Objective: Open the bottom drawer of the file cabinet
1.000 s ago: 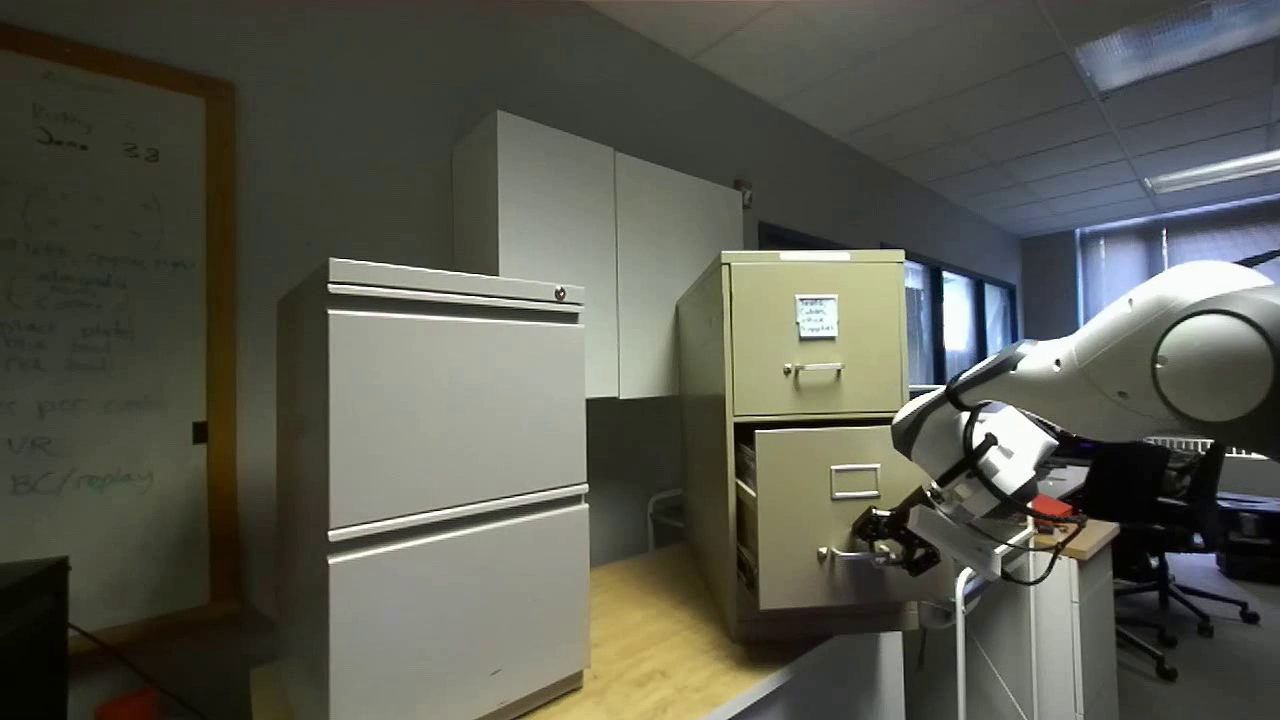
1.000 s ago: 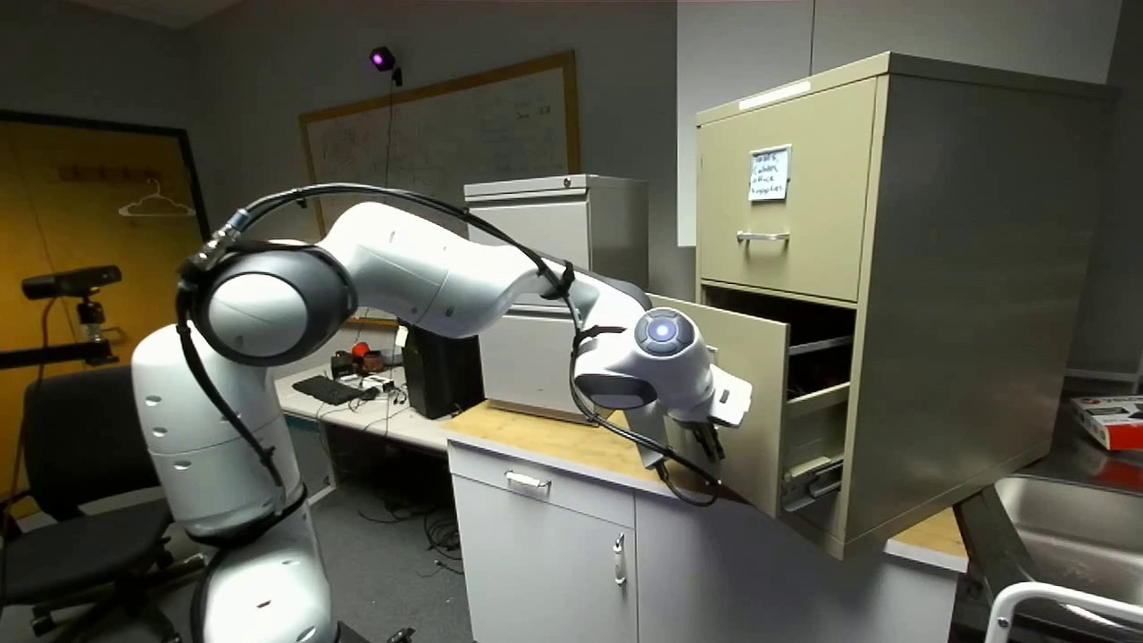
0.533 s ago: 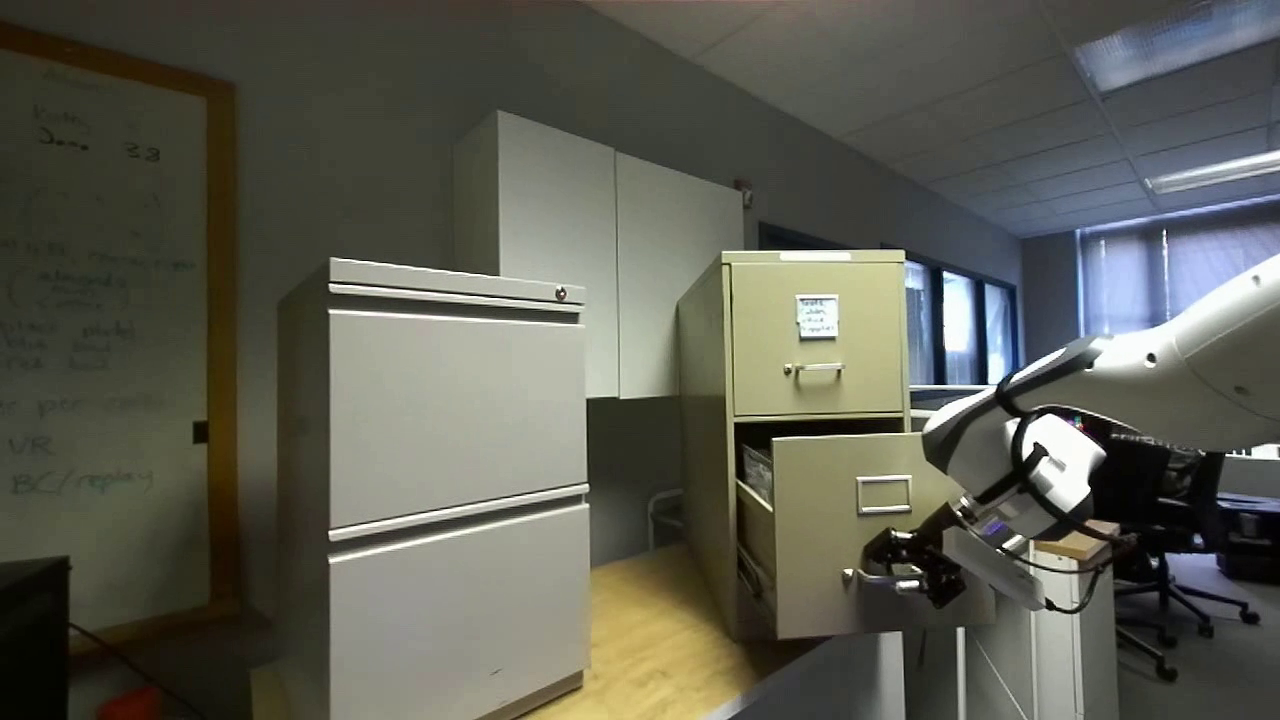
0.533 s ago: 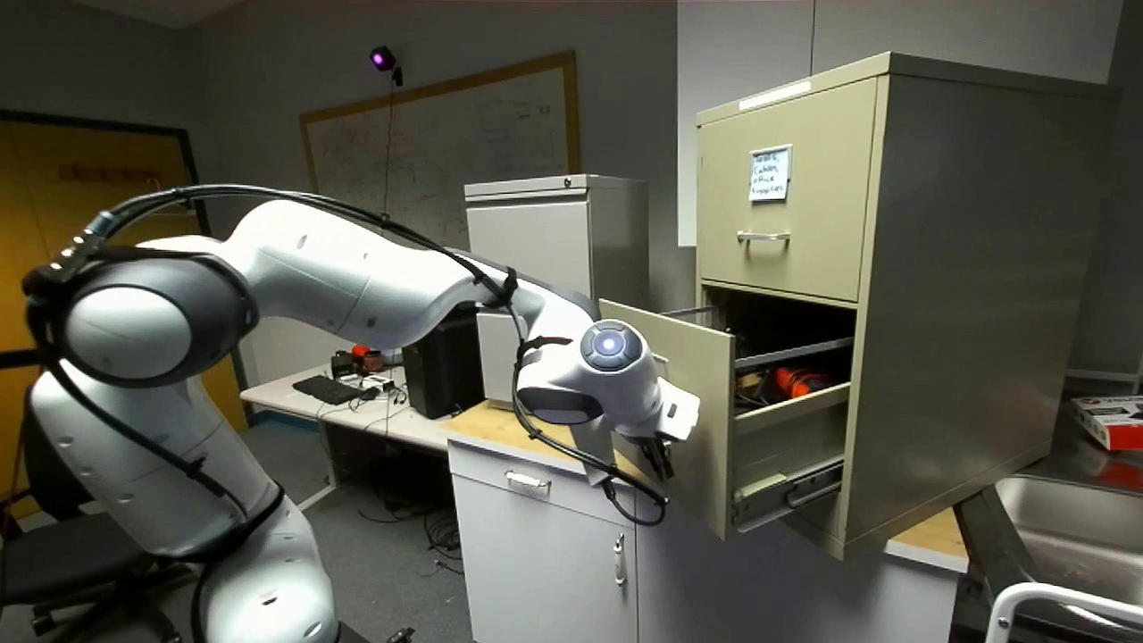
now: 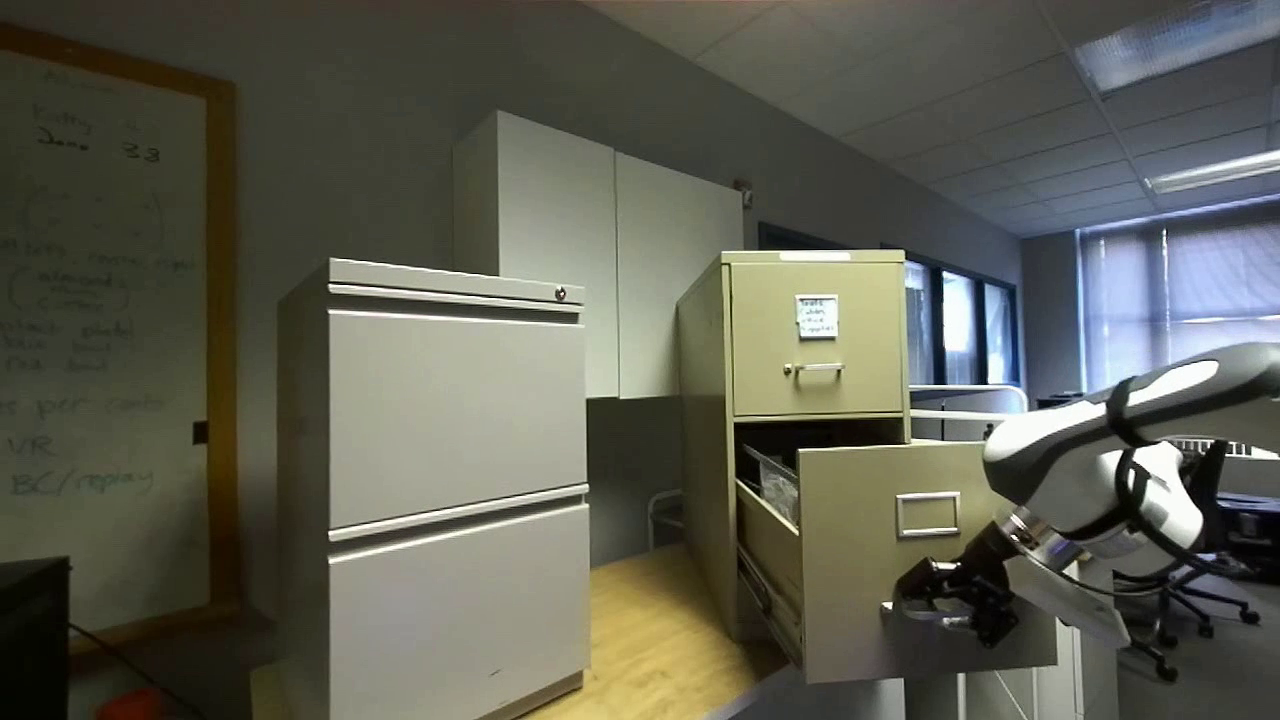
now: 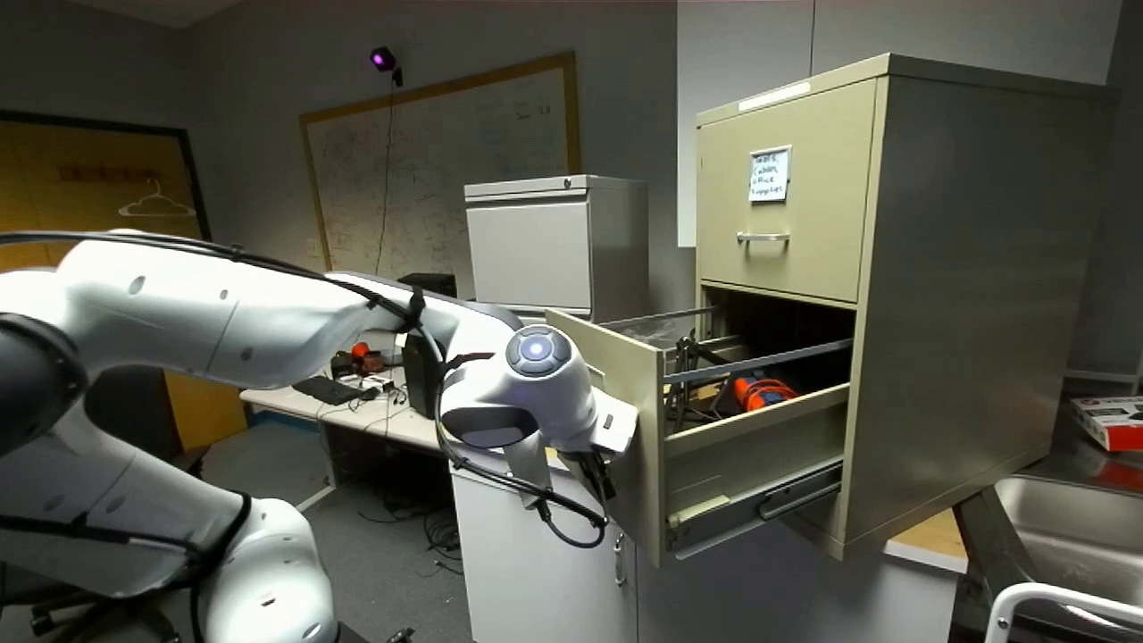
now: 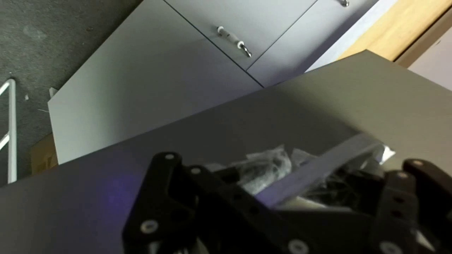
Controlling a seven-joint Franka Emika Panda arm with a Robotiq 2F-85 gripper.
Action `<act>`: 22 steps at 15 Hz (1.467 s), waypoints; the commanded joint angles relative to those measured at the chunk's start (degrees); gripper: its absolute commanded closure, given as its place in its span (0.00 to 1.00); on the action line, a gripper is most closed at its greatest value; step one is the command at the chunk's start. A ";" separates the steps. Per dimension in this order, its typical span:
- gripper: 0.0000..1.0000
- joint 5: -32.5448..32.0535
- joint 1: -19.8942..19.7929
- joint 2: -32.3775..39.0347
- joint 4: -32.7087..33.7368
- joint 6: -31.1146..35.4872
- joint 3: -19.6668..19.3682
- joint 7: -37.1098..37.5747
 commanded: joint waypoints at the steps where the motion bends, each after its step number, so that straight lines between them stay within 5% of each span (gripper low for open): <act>1: 0.97 -4.90 -1.59 -10.53 -10.08 -6.52 3.63 3.33; 2: 0.61 -3.49 -3.03 -6.51 -3.59 -10.38 4.66 2.71; 4: 0.56 -3.78 -5.98 -9.66 -4.42 -14.42 6.23 3.26; 12: 0.02 -7.73 -17.33 -13.33 -3.90 -21.56 17.36 9.03; 19: 0.00 -9.88 -23.43 -26.13 -4.06 -19.64 30.70 17.42; 22: 0.00 -10.57 -25.10 -34.54 -2.46 -27.63 35.44 21.07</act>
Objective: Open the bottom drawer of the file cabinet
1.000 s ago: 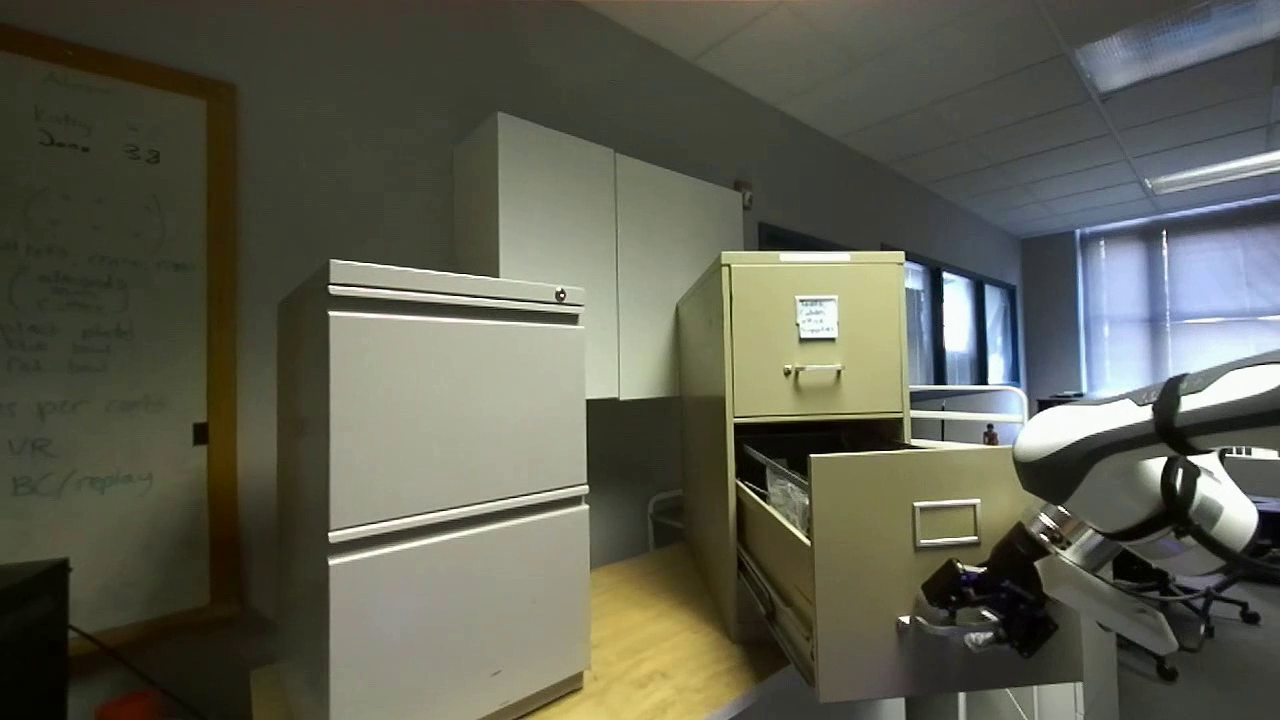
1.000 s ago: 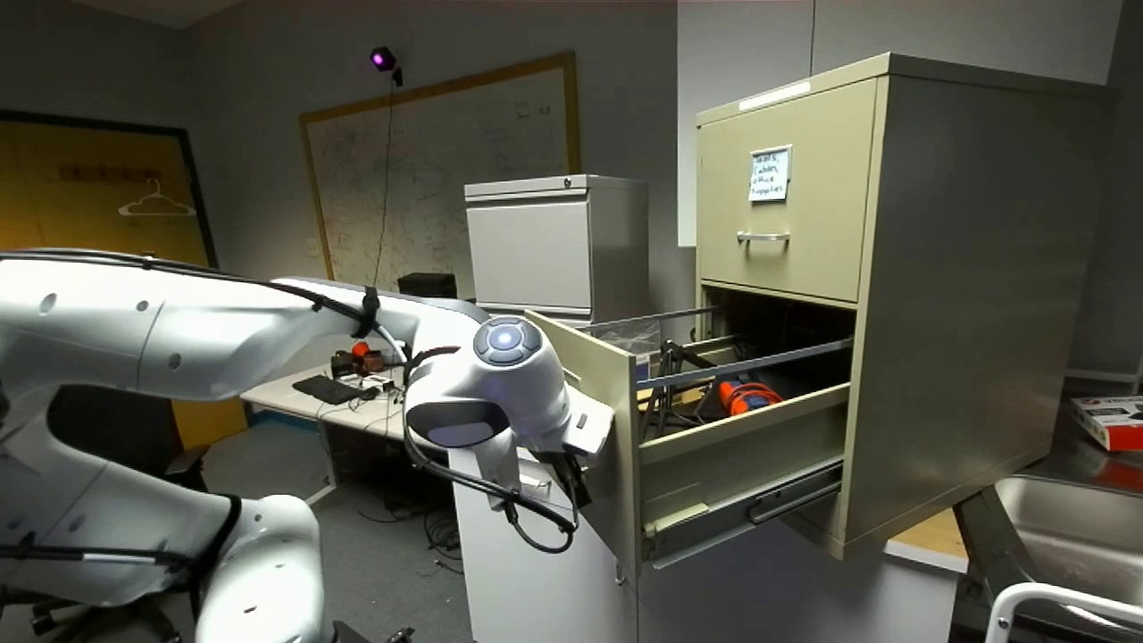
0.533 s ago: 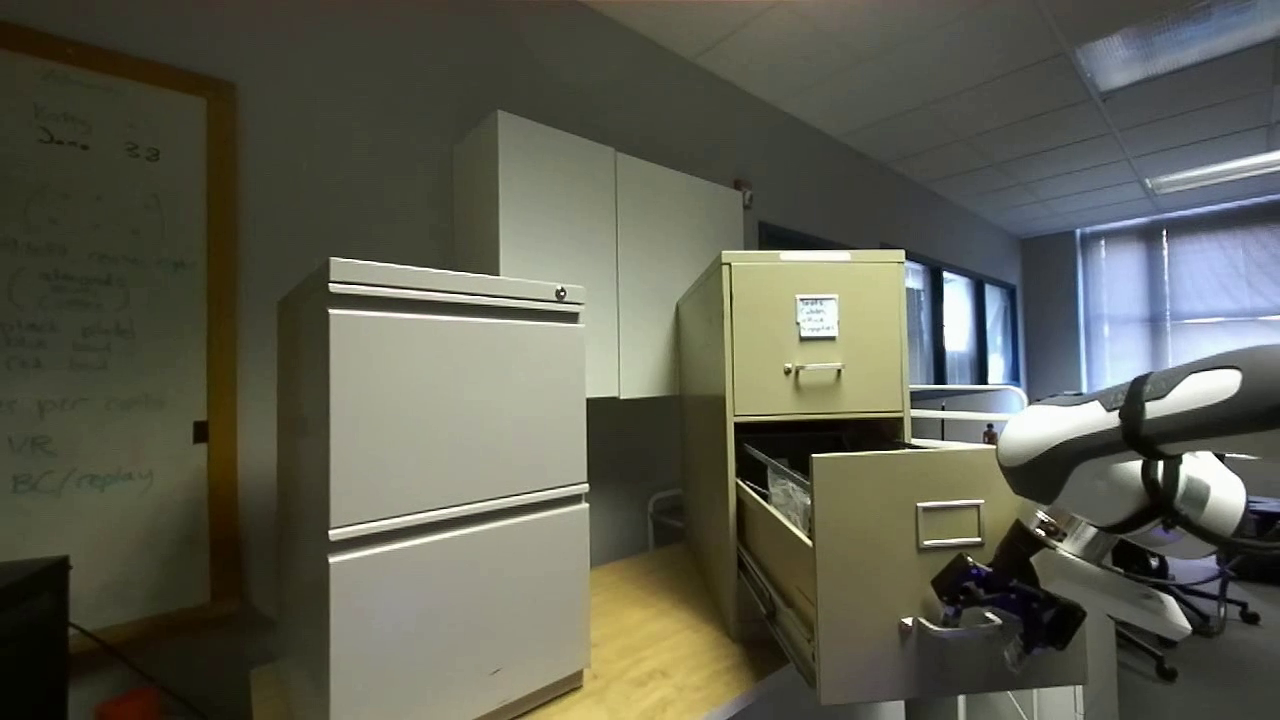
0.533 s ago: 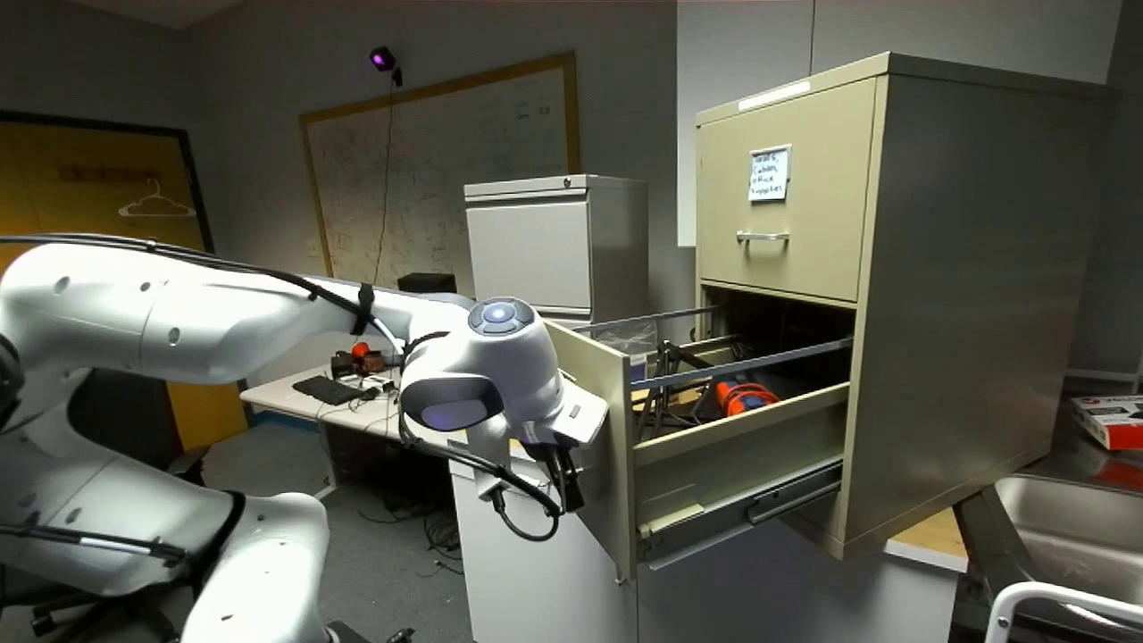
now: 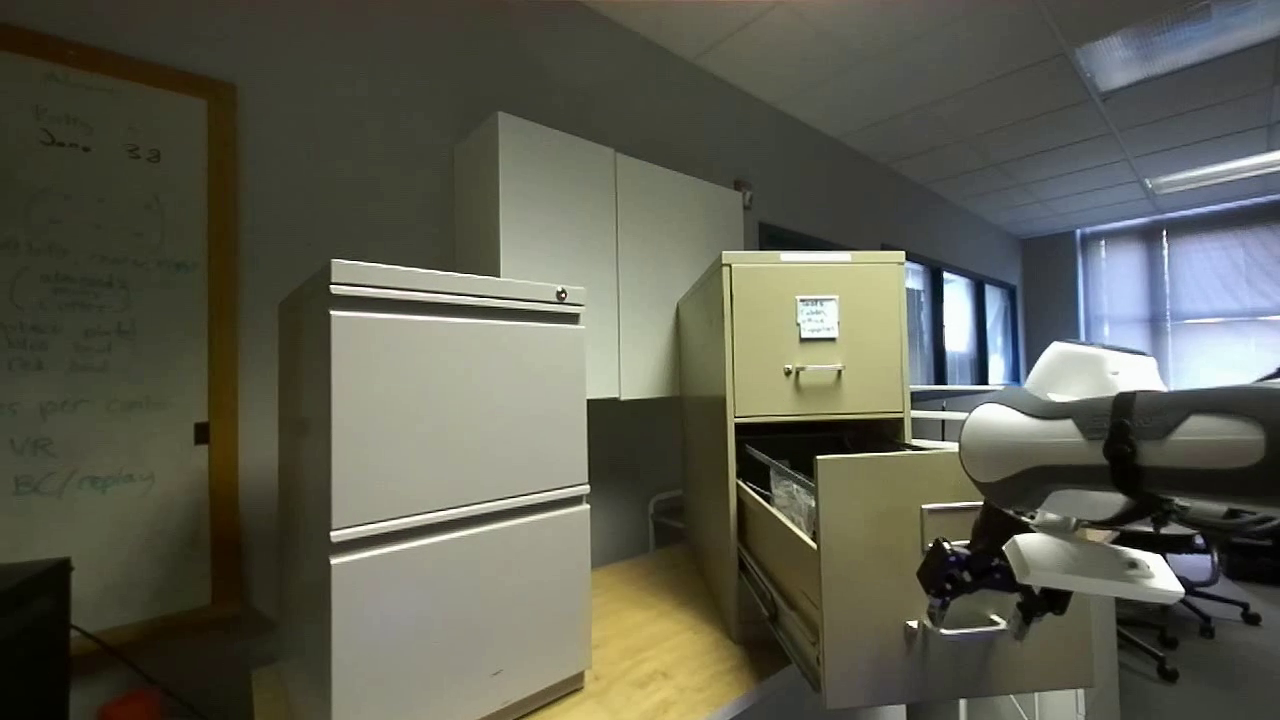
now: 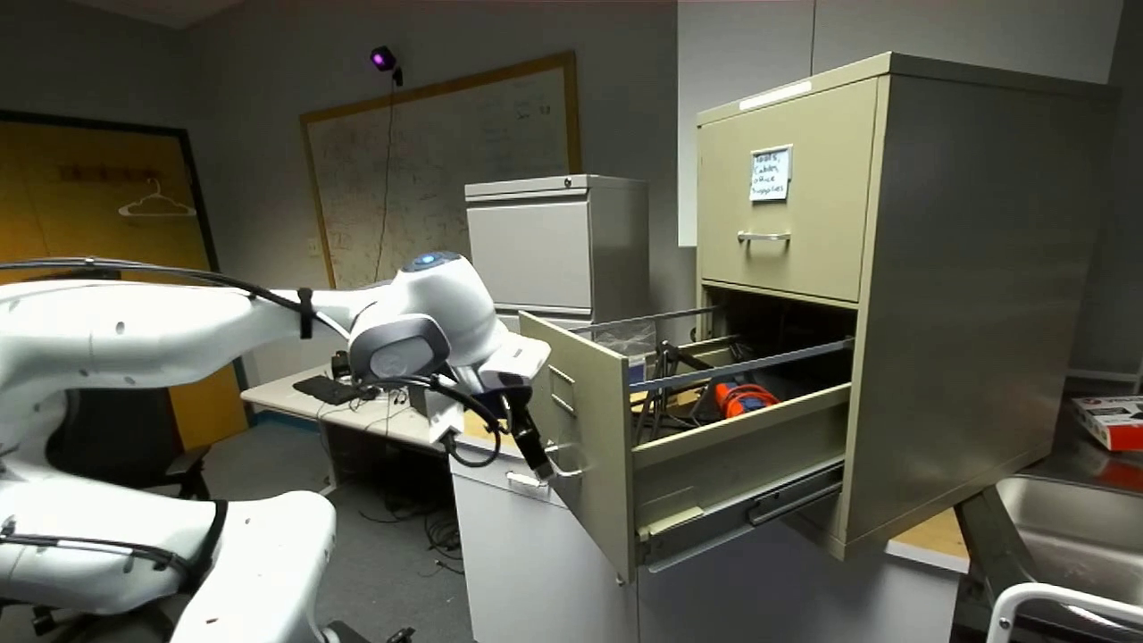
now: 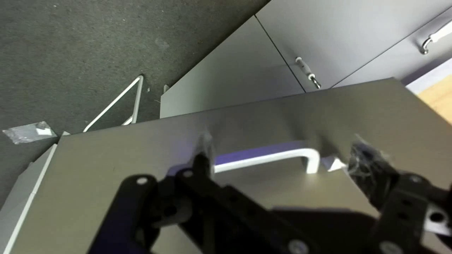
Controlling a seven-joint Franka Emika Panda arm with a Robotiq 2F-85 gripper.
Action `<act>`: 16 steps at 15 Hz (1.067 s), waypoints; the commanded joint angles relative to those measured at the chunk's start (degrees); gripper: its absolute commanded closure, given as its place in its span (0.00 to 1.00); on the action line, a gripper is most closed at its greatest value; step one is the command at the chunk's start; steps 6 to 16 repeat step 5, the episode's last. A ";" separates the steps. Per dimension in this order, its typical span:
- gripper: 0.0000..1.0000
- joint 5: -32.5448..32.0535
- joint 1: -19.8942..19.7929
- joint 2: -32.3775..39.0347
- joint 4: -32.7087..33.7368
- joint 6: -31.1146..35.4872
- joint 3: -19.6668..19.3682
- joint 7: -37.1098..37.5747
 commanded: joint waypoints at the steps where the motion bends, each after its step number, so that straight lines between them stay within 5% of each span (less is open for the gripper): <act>1: 0.00 -1.48 2.49 -14.55 -2.75 -7.96 4.02 6.00; 5: 0.00 0.89 5.85 -19.45 -0.05 -21.96 4.44 3.93; 16: 0.00 0.89 5.85 -19.45 -0.05 -21.96 4.44 3.93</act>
